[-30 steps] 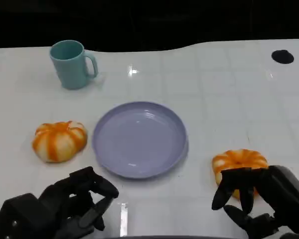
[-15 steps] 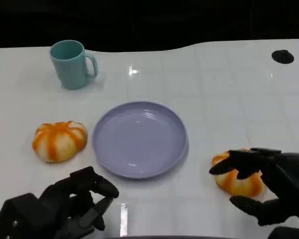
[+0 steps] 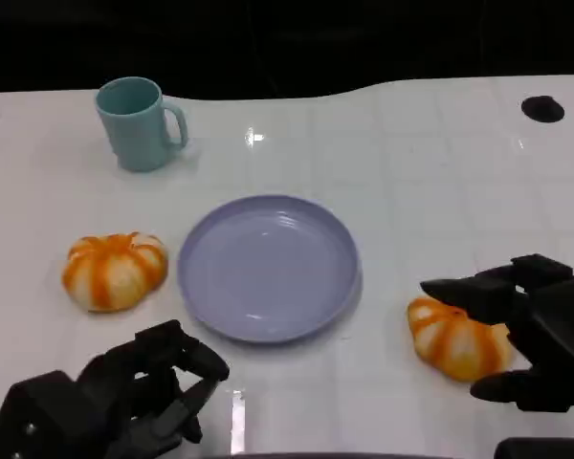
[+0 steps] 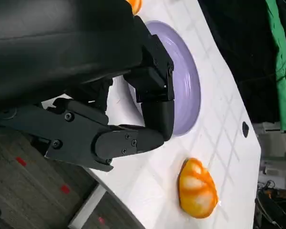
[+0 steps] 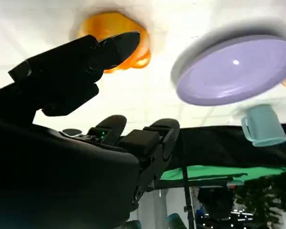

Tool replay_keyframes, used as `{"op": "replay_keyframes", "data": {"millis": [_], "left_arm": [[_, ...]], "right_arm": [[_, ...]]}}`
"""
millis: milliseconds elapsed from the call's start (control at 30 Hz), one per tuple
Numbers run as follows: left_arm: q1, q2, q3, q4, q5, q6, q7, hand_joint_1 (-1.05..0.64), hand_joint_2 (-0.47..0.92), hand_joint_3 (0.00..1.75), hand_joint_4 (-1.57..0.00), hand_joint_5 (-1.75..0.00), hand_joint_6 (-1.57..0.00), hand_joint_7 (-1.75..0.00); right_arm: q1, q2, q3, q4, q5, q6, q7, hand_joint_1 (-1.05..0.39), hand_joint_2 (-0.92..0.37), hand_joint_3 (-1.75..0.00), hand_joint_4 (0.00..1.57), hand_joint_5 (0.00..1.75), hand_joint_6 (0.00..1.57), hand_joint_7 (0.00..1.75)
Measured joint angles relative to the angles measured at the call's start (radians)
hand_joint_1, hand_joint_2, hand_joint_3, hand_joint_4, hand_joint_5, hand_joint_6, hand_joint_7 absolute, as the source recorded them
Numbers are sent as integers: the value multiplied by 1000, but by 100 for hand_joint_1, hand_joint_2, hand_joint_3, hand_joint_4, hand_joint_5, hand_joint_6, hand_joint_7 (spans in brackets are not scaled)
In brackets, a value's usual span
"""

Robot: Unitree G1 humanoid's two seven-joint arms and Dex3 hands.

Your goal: Grasp the bread from the table and place it into the plate.

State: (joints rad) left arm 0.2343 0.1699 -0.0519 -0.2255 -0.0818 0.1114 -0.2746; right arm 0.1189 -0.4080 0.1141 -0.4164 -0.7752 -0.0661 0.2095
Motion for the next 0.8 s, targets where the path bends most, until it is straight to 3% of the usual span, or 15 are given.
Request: {"op": "replay_keyframes", "data": {"millis": [300, 800], "left_arm": [[-2, 0, -2, 0, 15, 0, 0, -41, 92, 45, -66, -175, -61, -133], [-4, -2, -4, -5, 22, 2, 0, -41, 92, 46, -64, -175, -60, -133]], "right_arm": [[-31, -5, 44, 24, -81, 32, 15, -47, -75, -1, 12, 51, 39, 0], [-179, 3, 147, 279, -151, 77, -1, -53, -84, -2, 11, 48, 37, 0]]}}
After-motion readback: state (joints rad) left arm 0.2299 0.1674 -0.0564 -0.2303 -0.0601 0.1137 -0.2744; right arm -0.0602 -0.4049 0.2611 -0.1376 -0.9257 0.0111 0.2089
